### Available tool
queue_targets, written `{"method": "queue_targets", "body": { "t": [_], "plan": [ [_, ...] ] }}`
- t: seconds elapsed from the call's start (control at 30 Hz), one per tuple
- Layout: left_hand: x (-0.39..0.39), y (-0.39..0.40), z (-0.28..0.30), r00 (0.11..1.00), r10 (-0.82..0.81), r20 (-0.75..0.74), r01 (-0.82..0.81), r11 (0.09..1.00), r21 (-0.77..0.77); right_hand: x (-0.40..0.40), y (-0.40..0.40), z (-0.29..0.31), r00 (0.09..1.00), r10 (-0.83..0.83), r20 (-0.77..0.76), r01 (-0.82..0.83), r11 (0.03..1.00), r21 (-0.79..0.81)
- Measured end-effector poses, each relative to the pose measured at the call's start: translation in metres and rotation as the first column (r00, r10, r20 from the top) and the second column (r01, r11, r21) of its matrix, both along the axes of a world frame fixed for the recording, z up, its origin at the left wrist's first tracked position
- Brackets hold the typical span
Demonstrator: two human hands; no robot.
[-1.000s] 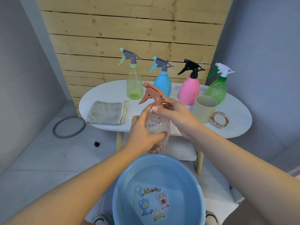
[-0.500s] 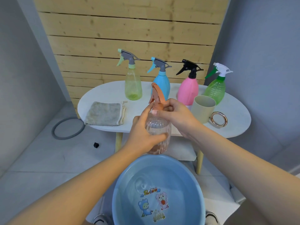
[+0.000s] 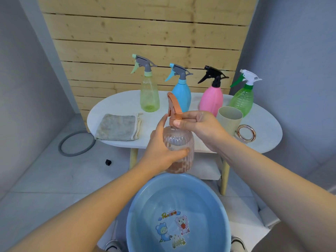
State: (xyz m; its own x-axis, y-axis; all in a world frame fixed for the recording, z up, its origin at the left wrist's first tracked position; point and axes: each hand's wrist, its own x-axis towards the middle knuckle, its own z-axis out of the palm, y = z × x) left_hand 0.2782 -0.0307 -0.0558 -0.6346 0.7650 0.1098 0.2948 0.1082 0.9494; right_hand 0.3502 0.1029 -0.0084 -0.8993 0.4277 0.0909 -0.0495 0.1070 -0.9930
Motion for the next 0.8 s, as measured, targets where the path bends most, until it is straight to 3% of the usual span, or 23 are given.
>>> {"method": "queue_targets", "body": {
  "t": [0.13, 0.2, 0.37, 0.63, 0.8],
  "plan": [
    [-0.007, -0.007, 0.007, 0.982, -0.185, 0.047, 0.187, 0.98, -0.062, 0.006, 0.015, 0.004, 0.952, 0.292, 0.088, -0.282, 0.952, -0.117],
    [-0.008, -0.006, 0.005, 0.978, -0.199, 0.062, 0.204, 0.975, -0.092, 0.008, 0.014, 0.001, 0.938, 0.335, 0.091, -0.322, 0.937, -0.134],
    [-0.003, -0.004, 0.004, 0.994, -0.1, 0.037, 0.105, 0.985, -0.134, 0.003, 0.005, -0.007, 0.984, 0.171, 0.043, -0.167, 0.983, -0.081],
    [0.0, 0.01, 0.005, 0.989, 0.114, -0.09, -0.121, 0.99, -0.073, -0.004, 0.001, -0.001, 0.996, 0.078, -0.035, -0.077, 0.997, 0.025],
    [-0.017, 0.014, 0.015, 0.931, 0.322, -0.17, -0.324, 0.946, 0.017, -0.021, -0.007, -0.003, 0.996, -0.086, 0.01, 0.08, 0.961, 0.265]
  ]
}}
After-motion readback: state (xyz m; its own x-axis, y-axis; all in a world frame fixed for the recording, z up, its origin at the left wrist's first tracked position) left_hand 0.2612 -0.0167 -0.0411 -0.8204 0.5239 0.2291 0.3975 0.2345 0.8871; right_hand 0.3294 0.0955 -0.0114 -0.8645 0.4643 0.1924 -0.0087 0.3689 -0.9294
